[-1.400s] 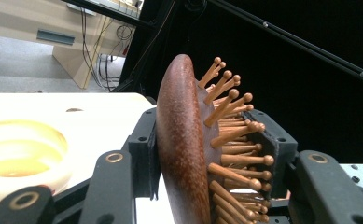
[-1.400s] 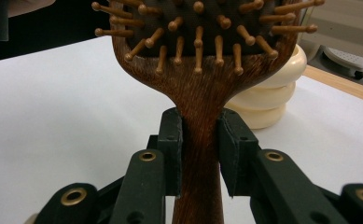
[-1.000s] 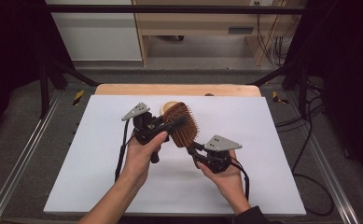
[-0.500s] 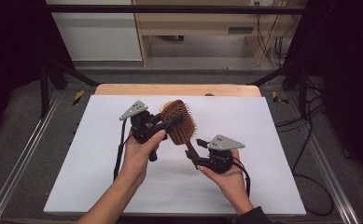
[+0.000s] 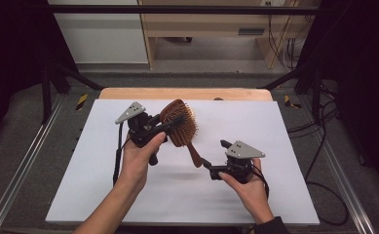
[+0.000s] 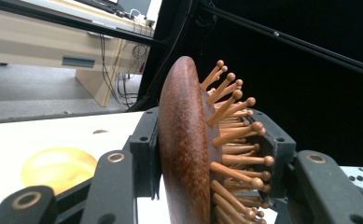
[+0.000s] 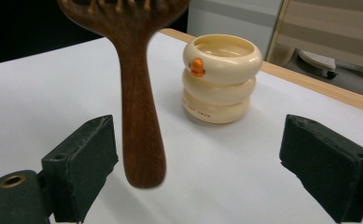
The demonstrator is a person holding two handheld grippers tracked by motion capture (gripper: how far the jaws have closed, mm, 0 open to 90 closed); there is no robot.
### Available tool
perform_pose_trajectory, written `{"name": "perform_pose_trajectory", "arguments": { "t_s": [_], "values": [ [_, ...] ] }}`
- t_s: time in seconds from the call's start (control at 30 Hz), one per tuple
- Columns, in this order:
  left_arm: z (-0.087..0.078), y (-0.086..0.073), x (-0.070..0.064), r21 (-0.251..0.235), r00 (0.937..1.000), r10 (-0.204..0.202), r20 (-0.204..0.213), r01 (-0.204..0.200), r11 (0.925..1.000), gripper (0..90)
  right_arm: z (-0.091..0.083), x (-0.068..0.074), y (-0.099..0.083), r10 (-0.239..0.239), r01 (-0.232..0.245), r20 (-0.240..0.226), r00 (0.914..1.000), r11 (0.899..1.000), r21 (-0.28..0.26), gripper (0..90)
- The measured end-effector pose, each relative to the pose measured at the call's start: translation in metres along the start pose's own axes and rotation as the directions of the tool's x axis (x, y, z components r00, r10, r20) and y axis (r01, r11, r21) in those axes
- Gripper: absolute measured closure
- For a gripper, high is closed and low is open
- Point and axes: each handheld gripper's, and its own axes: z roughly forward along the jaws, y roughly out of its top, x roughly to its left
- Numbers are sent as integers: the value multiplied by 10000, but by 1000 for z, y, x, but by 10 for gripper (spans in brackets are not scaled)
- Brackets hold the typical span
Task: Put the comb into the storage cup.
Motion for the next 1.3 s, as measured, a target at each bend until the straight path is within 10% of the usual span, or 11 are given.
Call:
{"name": "perform_pose_trajectory", "arguments": {
  "t_s": [0.7,1.3],
  "values": [
    [12,36,-5,-454,9996,262,-110,-266,9986,510,-39,-27,-30,722,-762,918,9932,9963,406,53],
    [29,65,-1,-767,9963,728,-453,-761,9941,510,-38,-35,-35,914,-958,1109,9896,9948,352,47]
  ]
}}
